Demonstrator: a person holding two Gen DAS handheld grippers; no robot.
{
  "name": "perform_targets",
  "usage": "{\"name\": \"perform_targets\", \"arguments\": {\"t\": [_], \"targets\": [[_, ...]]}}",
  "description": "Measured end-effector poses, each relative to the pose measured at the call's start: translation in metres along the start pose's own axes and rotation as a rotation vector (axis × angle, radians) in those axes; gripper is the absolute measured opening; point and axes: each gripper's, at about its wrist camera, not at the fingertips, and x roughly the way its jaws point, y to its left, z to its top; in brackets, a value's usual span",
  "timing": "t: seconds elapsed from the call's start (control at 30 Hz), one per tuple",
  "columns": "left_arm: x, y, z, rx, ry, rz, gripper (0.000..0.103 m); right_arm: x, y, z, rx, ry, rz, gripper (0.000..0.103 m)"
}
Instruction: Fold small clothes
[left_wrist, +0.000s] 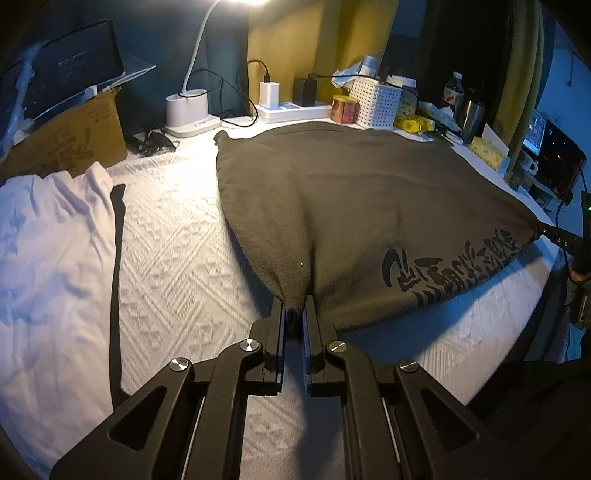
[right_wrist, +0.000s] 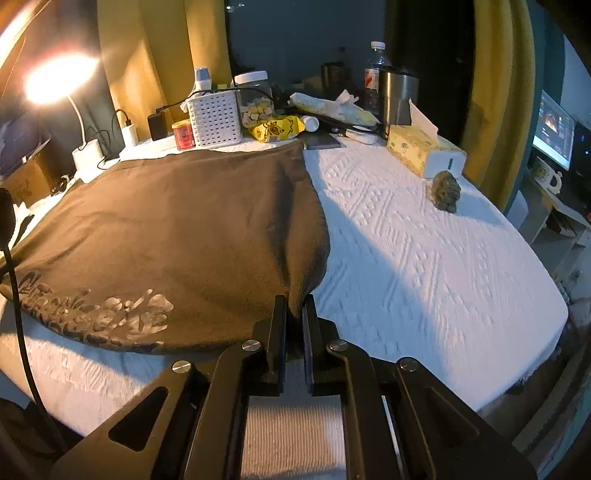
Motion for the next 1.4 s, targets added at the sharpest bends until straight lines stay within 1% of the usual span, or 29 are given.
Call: {"name": "perform_targets", "arguments": {"t": [0.27,0.57,0.7,0.8,0.83,0.9,0.93,0.97,1.0,1.03,1.1,1.2,1.4], "targets": [[-0.003,-0.006,-0.015,0.015,0.026,0.003,0.006,-0.006,-0.002,-0.014,0.007,0.004,-0.004,0.008],[-0.003,-0.012,-0.033,0.018,0.073,-0.004,0.006,-0.009,-0.006,-0.028,0.018,0.025,-0.009,0.008],[-0.003,-0.01,-0.039,0.002,0.097,-0.025,0.006,-0.009,-0.011,-0.036,0.03,0.04,0.0,0.008],[-0.003,-0.006,-0.037,-0.025,0.112,-0.029,0.009,-0.009,-0.013,-0.037,0.039,0.046,0.011,0.009],[-0.003,-0.005,-0.035,-0.035,0.118,-0.033,0.01,-0.008,-0.013,-0.037,0.035,0.049,0.003,0.009],[-0.004,-0.004,-0.032,-0.026,0.129,-0.006,0.02,-0.008,-0.013,-0.036,0.029,0.061,0.001,0.009],[-0.004,-0.005,-0.03,-0.008,0.127,0.021,0.033,-0.007,-0.014,-0.034,0.033,0.074,0.004,0.009],[-0.005,-0.003,-0.028,-0.002,0.122,0.043,0.045,-0.006,-0.013,-0.033,0.033,0.084,0.004,0.011],[-0.005,0.0,-0.024,-0.009,0.114,0.052,0.049,-0.006,-0.013,-0.031,0.031,0.091,0.001,0.017],[-0.006,0.006,-0.021,-0.023,0.107,0.052,0.05,-0.007,-0.012,-0.029,0.03,0.087,-0.012,0.025],[-0.005,0.014,-0.012,-0.039,0.091,0.07,0.05,-0.01,-0.012,-0.026,0.033,0.076,-0.014,0.032],[0.001,0.021,0.005,-0.03,0.069,0.099,0.05,-0.011,-0.014,-0.018,0.039,0.066,-0.019,0.032],[0.026,0.035,0.038,-0.029,0.053,0.118,0.05,0.004,-0.018,0.007,0.049,0.064,-0.022,0.032]]}}
